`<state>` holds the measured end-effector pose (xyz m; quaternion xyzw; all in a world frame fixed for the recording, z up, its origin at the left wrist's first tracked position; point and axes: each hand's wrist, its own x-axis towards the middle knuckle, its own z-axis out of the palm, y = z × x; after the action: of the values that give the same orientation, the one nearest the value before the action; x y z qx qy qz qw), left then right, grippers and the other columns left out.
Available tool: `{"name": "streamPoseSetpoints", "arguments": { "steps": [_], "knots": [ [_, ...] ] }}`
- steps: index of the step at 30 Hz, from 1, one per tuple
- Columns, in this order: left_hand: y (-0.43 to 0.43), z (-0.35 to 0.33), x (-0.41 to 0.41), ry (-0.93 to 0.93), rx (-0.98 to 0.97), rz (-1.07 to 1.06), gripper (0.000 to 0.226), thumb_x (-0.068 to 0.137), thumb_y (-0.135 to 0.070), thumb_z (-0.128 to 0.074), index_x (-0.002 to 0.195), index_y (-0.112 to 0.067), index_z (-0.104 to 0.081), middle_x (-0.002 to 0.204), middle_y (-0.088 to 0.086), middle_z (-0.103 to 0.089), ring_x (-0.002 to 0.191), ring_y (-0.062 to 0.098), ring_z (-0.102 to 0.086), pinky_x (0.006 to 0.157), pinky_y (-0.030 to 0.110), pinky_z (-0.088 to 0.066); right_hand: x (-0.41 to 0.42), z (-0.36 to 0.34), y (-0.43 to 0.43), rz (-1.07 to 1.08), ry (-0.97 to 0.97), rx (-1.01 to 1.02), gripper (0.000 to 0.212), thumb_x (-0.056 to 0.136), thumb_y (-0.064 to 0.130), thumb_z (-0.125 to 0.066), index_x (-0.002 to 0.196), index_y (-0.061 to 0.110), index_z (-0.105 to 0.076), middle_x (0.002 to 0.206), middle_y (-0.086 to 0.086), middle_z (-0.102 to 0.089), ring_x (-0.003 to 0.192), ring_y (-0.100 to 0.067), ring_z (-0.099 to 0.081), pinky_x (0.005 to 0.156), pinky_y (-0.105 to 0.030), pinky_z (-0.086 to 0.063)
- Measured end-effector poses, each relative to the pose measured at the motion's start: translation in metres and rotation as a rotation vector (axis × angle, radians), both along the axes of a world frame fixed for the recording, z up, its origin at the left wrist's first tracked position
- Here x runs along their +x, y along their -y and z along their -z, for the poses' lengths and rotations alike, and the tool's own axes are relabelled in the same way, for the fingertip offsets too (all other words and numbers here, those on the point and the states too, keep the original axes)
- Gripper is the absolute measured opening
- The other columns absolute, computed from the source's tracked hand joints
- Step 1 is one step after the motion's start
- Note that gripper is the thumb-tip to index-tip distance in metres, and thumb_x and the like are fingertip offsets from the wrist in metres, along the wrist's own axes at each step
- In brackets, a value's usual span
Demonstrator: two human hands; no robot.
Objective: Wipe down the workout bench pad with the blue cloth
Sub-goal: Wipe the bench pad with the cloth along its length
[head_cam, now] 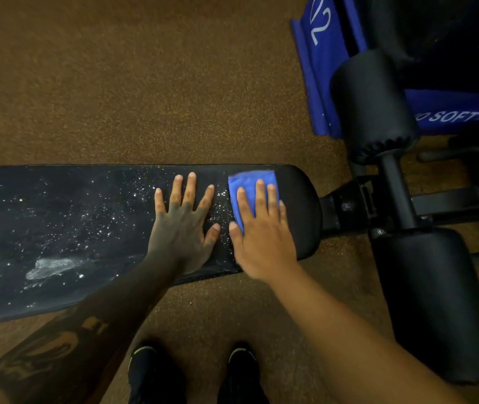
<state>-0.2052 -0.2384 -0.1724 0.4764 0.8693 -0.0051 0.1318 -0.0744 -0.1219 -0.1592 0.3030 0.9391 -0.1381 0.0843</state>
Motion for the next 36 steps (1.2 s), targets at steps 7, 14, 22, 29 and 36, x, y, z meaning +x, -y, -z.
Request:
{"name": "streamPoseSetpoints", "arguments": {
  "steps": [7, 14, 22, 29, 36],
  "knots": [
    [0.002, 0.000, -0.003, 0.004, -0.015, 0.007, 0.078, 0.089, -0.063, -0.006, 0.155, -0.025, 0.009, 0.164, 0.014, 0.016, 0.151, 0.033, 0.015, 0.121, 0.060, 0.000, -0.046, 0.007, -0.028, 0.108, -0.023, 0.041, 0.063, 0.099, 0.040, -0.029, 0.155, 0.023, -0.005, 0.162, -0.017, 0.008, 0.148, -0.035, 0.012, 0.119, -0.053, -0.005],
    [0.031, -0.006, -0.005, 0.020, -0.088, 0.169, 0.121, 0.068, -0.096, -0.018, 0.155, -0.017, 0.009, 0.163, 0.015, 0.020, 0.151, 0.032, 0.019, 0.121, 0.060, 0.002, -0.009, 0.004, -0.002, -0.079, -0.005, 0.023, 0.064, 0.100, 0.041, -0.026, 0.154, 0.024, 0.004, 0.162, -0.009, 0.015, 0.147, -0.027, 0.020, 0.121, -0.048, 0.000],
    [0.035, -0.008, -0.006, 0.003, -0.115, 0.165, 0.144, 0.052, -0.104, -0.023, 0.155, -0.010, 0.011, 0.162, 0.015, 0.023, 0.150, 0.031, 0.022, 0.121, 0.059, 0.002, -0.052, 0.008, -0.003, 0.087, -0.037, 0.037, 0.064, 0.099, 0.039, -0.029, 0.154, 0.021, -0.003, 0.162, -0.016, 0.007, 0.148, -0.034, 0.012, 0.120, -0.050, -0.001],
    [0.034, -0.013, -0.003, 0.007, -0.116, 0.102, 0.153, 0.044, -0.106, -0.024, 0.154, -0.005, 0.012, 0.162, 0.017, 0.023, 0.150, 0.033, 0.021, 0.121, 0.059, -0.001, -0.004, 0.006, 0.007, 0.018, -0.005, 0.039, 0.063, 0.100, 0.038, -0.028, 0.154, 0.023, 0.000, 0.163, -0.008, 0.012, 0.149, -0.027, 0.015, 0.121, -0.047, -0.003],
    [0.038, -0.013, -0.004, 0.022, -0.117, 0.087, 0.158, 0.041, -0.108, -0.028, 0.152, -0.006, 0.015, 0.162, 0.015, 0.024, 0.150, 0.031, 0.022, 0.122, 0.057, 0.000, -0.043, 0.005, 0.027, 0.062, -0.067, 0.014, 0.065, 0.099, 0.036, -0.032, 0.155, 0.020, -0.004, 0.163, -0.014, 0.008, 0.148, -0.033, 0.015, 0.121, -0.049, -0.001]
  ]
}}
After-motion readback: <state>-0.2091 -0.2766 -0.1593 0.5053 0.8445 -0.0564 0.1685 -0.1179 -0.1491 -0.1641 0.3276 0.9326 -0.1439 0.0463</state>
